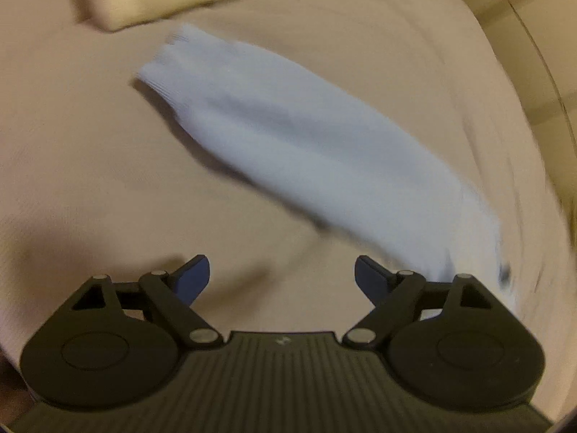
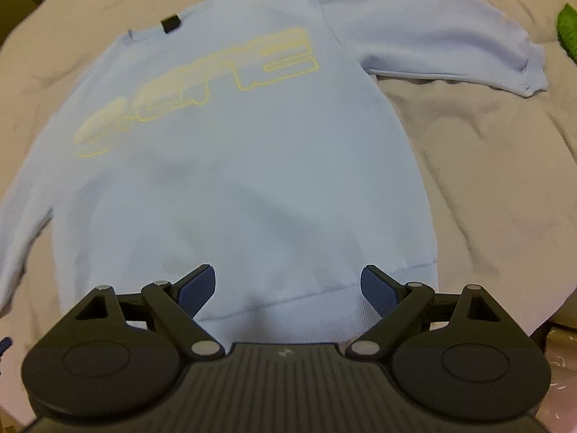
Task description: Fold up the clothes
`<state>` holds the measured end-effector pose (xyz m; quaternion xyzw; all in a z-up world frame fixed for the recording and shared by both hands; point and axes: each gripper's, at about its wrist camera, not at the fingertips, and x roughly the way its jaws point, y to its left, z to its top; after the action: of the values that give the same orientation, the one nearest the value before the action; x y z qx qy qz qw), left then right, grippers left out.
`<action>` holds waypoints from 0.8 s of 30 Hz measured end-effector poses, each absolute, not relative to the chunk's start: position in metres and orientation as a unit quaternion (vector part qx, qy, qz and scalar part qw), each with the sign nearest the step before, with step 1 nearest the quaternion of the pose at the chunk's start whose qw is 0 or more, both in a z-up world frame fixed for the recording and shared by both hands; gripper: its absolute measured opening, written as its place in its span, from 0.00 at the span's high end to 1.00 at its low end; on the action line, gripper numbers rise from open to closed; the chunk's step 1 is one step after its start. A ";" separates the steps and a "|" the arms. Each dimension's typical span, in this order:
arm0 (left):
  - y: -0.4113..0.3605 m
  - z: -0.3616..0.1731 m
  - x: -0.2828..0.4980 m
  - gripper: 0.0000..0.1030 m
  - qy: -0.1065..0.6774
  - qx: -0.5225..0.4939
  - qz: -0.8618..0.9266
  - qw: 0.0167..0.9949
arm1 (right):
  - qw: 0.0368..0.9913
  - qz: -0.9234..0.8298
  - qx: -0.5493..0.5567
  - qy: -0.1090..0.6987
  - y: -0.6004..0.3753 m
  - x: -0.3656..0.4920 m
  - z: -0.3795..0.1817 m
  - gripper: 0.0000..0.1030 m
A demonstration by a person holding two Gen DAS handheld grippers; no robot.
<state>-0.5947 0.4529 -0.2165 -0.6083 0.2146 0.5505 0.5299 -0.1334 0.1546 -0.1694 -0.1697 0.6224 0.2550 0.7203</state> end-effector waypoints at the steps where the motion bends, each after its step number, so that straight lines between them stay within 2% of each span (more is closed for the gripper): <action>1: 0.461 -0.224 -0.606 0.19 0.189 -0.620 0.557 0.520 | 0.721 0.251 -0.173 0.623 0.159 -0.133 -0.174 0.13; 5: 0.478 -0.246 -0.634 0.38 0.118 -0.632 0.579 0.502 | 0.718 0.244 -0.186 0.624 0.175 -0.128 -0.186 0.13; 10: 0.490 -0.267 -0.643 0.45 0.097 -0.641 0.596 0.473 | 0.711 0.250 -0.202 0.626 0.194 -0.127 -0.195 0.13; 12: 0.493 -0.267 -0.642 0.57 0.097 -0.632 0.605 0.474 | 0.708 0.252 -0.204 0.627 0.197 -0.125 -0.198 0.13; 14: 0.499 -0.265 -0.636 0.87 0.102 -0.623 0.606 0.484 | 0.707 0.253 -0.207 0.628 0.197 -0.122 -0.200 0.13; 16: 0.507 -0.251 -0.623 0.98 0.121 -0.597 0.603 0.515 | 0.708 0.250 -0.208 0.627 0.194 -0.117 -0.201 0.13; 21: 0.518 -0.186 -0.564 0.98 0.165 -0.485 0.583 0.630 | 0.719 0.234 -0.194 0.625 0.178 -0.094 -0.203 0.13; 24: 0.504 -0.132 -0.497 0.99 0.205 -0.381 0.527 0.732 | 0.731 0.226 -0.184 0.617 0.165 -0.074 -0.202 0.13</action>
<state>-0.4968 0.5041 -0.1318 -0.3809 0.2053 0.5267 0.7317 -0.0744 0.1654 -0.2018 -0.1842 0.6174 0.2259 0.7307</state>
